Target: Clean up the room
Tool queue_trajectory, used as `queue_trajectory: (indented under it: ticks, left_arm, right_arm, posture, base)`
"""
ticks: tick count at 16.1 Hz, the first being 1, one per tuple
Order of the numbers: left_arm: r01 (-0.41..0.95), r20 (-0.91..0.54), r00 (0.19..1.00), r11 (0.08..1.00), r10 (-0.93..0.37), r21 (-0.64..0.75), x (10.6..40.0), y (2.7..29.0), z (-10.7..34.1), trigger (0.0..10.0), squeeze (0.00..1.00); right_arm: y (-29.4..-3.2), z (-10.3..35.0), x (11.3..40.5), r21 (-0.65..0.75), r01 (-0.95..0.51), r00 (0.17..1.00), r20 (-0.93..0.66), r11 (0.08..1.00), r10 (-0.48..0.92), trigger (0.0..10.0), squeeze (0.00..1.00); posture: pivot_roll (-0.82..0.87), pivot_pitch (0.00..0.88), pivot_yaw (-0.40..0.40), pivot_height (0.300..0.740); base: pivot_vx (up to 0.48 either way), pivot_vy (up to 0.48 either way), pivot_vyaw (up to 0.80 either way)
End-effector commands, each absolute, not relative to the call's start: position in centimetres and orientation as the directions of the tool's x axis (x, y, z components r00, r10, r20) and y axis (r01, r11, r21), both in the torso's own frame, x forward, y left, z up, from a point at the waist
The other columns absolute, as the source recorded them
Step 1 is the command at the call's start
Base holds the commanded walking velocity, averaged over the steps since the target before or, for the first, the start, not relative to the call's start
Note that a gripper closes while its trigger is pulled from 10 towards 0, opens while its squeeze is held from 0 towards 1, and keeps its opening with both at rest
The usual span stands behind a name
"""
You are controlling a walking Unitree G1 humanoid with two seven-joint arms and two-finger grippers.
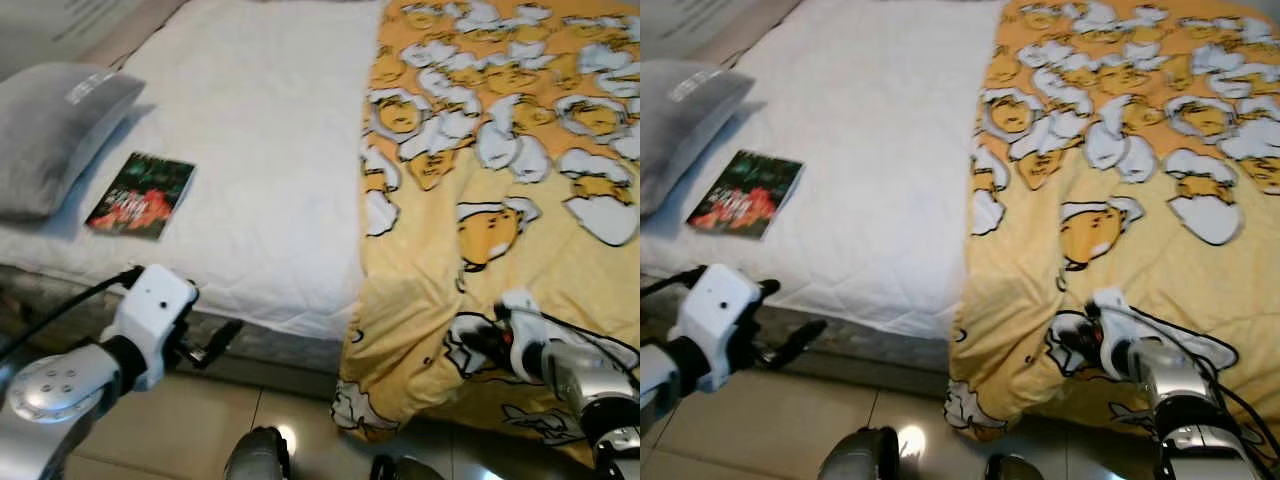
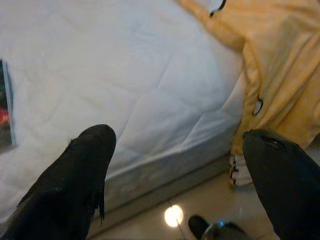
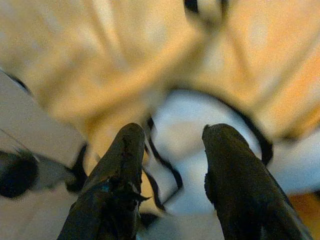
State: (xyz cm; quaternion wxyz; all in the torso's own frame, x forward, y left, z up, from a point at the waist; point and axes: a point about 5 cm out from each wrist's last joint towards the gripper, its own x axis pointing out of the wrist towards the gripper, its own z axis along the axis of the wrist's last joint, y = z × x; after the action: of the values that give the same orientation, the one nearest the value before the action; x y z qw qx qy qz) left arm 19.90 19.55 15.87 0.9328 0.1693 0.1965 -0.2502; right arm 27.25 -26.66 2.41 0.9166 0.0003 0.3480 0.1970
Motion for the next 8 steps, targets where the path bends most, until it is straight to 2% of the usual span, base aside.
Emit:
queue_trajectory:
  ticks: [1,6,7,8]
  left_arm:
    - [0.514,-0.433,0.812,0.832,-0.392,0.211,20.2,19.4,15.5,10.0,0.00]
    - [0.369,-0.320,0.895,0.918,-0.309,0.145,22.6,18.1,14.7,10.0,0.00]
    - [0.303,-0.271,0.927,0.943,-0.258,0.136,23.6,17.4,14.4,10.0,0.00]
    - [0.272,-0.257,0.937,0.956,-0.236,0.113,23.9,17.1,14.4,10.0,0.00]
  right_arm:
    - [-26.2,3.8,27.4,0.175,-0.397,0.704,-0.571,0.901,0.421,10.0,0.00]
    - [-23.2,8.7,26.5,0.184,-0.379,0.839,-0.346,0.907,0.420,10.0,0.00]
    - [-21.0,9.8,25.7,0.186,-0.330,0.889,-0.269,0.925,0.371,10.0,0.00]
    - [-20.1,10.1,25.4,0.179,-0.312,0.902,-0.252,0.933,0.350,10.0,0.00]
  posture:
    - [0.17,0.000,0.003,0.740]
    - [0.08,0.000,0.001,0.740]
    - [0.05,0.000,0.004,0.740]
    - [0.04,0.000,0.011,0.740]
  base:
    - [0.000,0.000,0.00]
    - [0.000,0.000,0.00]
    - [0.000,0.000,0.00]
    - [0.000,-0.322,0.00]
